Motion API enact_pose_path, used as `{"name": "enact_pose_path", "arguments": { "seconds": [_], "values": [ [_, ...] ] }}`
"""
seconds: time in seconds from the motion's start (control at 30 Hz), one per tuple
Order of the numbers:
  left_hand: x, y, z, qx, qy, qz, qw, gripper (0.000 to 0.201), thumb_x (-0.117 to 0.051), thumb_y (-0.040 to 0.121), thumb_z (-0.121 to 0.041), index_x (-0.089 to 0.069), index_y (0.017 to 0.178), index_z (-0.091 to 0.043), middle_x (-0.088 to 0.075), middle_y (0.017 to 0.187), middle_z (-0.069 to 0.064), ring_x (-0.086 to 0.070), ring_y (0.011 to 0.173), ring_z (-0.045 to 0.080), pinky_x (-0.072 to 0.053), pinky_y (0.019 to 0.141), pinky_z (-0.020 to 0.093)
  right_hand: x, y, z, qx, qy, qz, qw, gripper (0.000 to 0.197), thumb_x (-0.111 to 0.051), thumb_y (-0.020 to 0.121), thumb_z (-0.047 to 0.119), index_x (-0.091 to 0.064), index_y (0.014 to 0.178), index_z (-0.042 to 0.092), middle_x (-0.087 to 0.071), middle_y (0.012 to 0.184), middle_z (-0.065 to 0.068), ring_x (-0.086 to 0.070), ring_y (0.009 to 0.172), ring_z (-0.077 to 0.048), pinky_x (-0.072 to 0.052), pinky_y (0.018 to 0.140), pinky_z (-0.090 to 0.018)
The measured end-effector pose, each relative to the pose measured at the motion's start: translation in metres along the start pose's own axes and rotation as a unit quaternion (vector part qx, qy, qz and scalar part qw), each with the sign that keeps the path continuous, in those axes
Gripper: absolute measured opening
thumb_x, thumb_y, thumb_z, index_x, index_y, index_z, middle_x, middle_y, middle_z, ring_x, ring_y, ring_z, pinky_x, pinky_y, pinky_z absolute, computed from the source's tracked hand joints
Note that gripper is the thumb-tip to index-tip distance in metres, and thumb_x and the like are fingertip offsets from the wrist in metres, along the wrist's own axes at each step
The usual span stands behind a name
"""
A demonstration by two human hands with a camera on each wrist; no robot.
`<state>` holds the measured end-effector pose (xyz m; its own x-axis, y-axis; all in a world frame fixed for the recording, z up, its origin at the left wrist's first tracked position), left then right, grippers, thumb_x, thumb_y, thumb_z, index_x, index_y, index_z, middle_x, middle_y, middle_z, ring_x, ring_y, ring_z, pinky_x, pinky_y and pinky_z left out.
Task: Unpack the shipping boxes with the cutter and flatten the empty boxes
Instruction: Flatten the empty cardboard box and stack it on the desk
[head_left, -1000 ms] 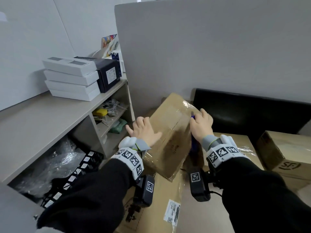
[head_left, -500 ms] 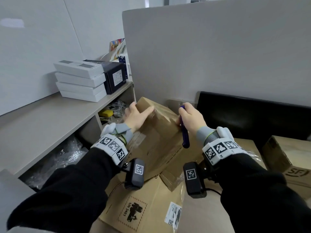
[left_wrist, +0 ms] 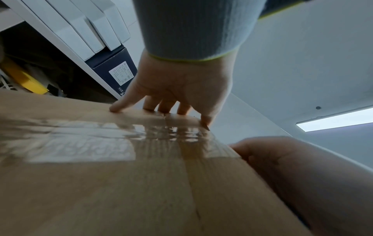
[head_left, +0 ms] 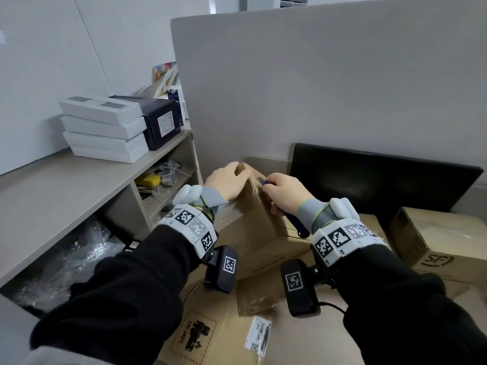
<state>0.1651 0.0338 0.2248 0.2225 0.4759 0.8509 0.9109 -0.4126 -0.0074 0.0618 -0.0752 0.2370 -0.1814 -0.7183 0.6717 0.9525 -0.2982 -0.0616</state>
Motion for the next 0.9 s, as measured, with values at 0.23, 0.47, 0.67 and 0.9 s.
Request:
{"name": "enact_pose_path", "arguments": {
  "seconds": [0.23,0.47,0.67,0.9],
  "values": [
    [0.001,0.009,0.005,0.000,0.038,0.026,0.999,0.062,-0.033,0.096,-0.052,-0.024,0.151,-0.025,-0.033,0.154,0.004,-0.034,0.138,0.031,-0.029,0.110,0.034,0.000,-0.004,-0.004,0.005,-0.017,0.010,1.000,0.024,-0.037,0.094,0.018,-0.059,0.102,0.012,-0.064,0.081,-0.010,-0.061,0.056,-0.019,-0.043,0.041,-0.020],
    [0.000,0.008,0.001,-0.007,0.048,0.039,0.998,0.060,-0.030,0.099,-0.047,-0.018,0.153,-0.022,-0.033,0.154,0.008,-0.036,0.137,0.031,-0.031,0.107,0.032,0.006,0.000,0.004,0.021,-0.068,-0.017,0.997,0.038,-0.035,0.098,0.028,-0.062,0.097,0.002,-0.068,0.089,-0.016,-0.051,0.056,-0.019,-0.045,0.044,-0.024],
    [-0.007,0.008,-0.004,-0.016,0.066,0.047,0.997,0.058,-0.029,0.100,-0.044,-0.016,0.153,-0.025,-0.035,0.153,0.010,-0.035,0.136,0.035,-0.029,0.107,0.035,0.003,0.006,0.010,0.011,-0.116,0.008,0.993,0.038,-0.037,0.098,0.026,-0.063,0.098,-0.001,-0.063,0.078,-0.013,-0.056,0.058,-0.025,-0.053,0.053,-0.030],
    [-0.009,0.014,0.003,-0.030,0.075,0.058,0.995,0.056,-0.026,0.100,-0.043,-0.020,0.152,-0.024,-0.034,0.153,0.008,-0.034,0.137,0.035,-0.027,0.108,0.037,-0.002,0.009,0.017,0.005,-0.142,0.040,0.989,0.039,-0.037,0.097,0.025,-0.064,0.098,-0.003,-0.062,0.070,-0.010,-0.050,0.051,-0.022,-0.042,0.041,-0.021]
  ]
}}
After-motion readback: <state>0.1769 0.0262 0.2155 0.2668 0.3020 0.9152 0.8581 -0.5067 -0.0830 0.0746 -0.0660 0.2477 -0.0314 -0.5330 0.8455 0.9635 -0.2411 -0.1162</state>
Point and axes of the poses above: each hand's wrist, its own y-axis towards the middle knuckle, its own x-axis out of the back of the hand, z = x × y, the point moved 8 cm from there along y, towards the middle knuckle
